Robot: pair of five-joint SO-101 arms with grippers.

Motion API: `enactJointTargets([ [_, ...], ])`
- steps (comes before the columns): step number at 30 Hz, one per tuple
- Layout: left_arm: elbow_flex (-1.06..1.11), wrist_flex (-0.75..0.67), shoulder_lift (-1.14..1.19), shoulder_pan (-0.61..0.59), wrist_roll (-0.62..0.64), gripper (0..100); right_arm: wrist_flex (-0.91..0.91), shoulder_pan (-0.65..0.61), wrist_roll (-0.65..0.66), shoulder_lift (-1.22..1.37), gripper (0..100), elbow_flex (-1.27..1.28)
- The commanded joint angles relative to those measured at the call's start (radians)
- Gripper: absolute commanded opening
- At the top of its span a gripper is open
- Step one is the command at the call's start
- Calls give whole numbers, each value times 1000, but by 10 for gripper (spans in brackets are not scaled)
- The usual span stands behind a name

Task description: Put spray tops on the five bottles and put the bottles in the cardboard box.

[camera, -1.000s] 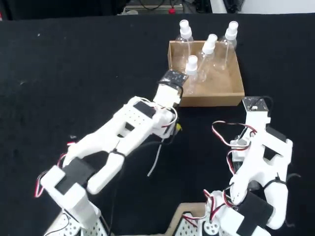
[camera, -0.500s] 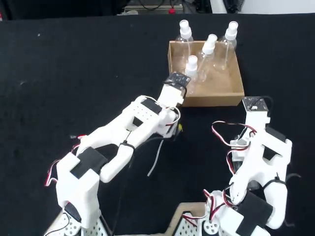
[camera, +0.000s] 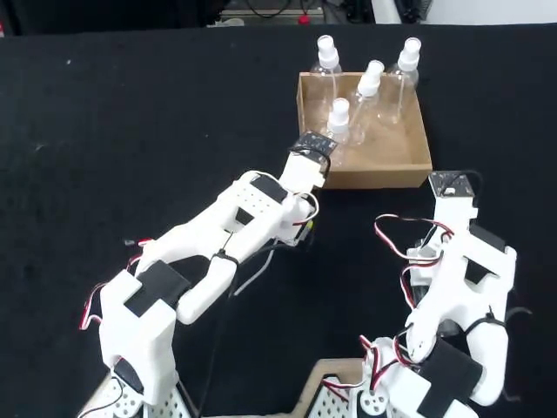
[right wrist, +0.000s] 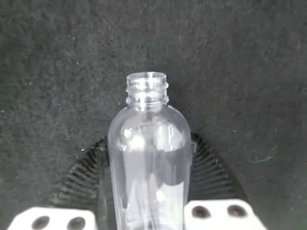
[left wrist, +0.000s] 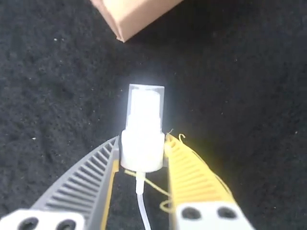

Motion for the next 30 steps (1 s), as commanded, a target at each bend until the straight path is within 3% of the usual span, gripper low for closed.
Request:
enactJointTargets([
  [1,-64,95,-61,-4,-2,95,-21,12,11,-27,85,7],
  [10,-19,327,-400,-151,-2,95,23,-43,3,-27,85,-38],
  [20,211,334,-752,-341,5,95,265,-178,-92,-59,85,-283],
  [26,360,334,-945,-472,5,95,359,-325,-172,-334,85,-254],
  [30,397,282,-1046,-495,6,91,361,-443,-264,-570,85,-236],
])
